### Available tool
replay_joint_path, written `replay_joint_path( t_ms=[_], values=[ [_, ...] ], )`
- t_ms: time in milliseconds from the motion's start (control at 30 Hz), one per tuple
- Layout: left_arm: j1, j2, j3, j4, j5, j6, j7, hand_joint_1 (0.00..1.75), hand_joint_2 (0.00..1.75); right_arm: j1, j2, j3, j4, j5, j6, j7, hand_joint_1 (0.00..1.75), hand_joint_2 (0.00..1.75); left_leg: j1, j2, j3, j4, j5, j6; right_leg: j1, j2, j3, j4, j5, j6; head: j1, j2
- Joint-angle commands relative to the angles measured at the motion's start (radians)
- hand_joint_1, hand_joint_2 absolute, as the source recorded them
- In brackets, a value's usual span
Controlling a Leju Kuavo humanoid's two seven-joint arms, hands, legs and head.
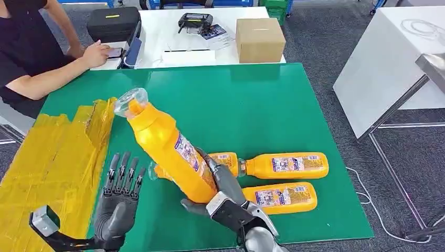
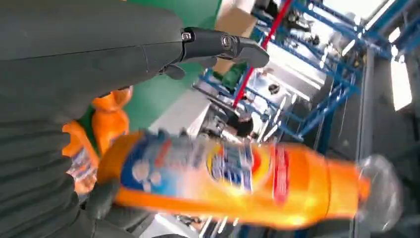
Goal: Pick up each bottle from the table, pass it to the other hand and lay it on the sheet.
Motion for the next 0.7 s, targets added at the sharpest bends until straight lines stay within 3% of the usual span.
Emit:
replay_joint_path(
  t_ms=[33, 333, 700],
  values=[
    [-0.022, 0.051, -0.065, 0.062, 0.012, -0.001, -0.002, 0.00, 1.75, -0.084, -0.009, 0.086, 0.144, 0.050, 0.023, 0.022, 1.75, 1.75, 0.000, 0.001, 0.002, -0.001, 0.001, 0.000, 0.000, 0.000, 0.002, -0.002, 0.001, -0.001, 0.000, 0.000],
    [-0.047, 0.026, -0.038, 0.077, 0.011, 0.010, 0.002, 0.00, 1.75, -0.210, 0.071, 0.327, 0.428, 0.139, 0.113, 0.053, 1.75, 1.75, 0.000, 0.002, 0.002, -0.002, 0.000, 0.000, 0.000, 0.001, 0.001, -0.001, 0.001, -0.001, 0.000, 0.000],
    [-0.055, 0.017, -0.029, 0.063, -0.160, 0.118, -0.037, 0.00, 1.75, -0.233, 0.121, 0.399, 0.515, 0.189, 0.119, 0.040, 1.75, 1.75, 0.000, 0.000, 0.002, -0.002, 0.001, 0.000, 0.001, -0.002, 0.002, -0.002, 0.000, -0.001, 0.000, 0.000]
  ],
)
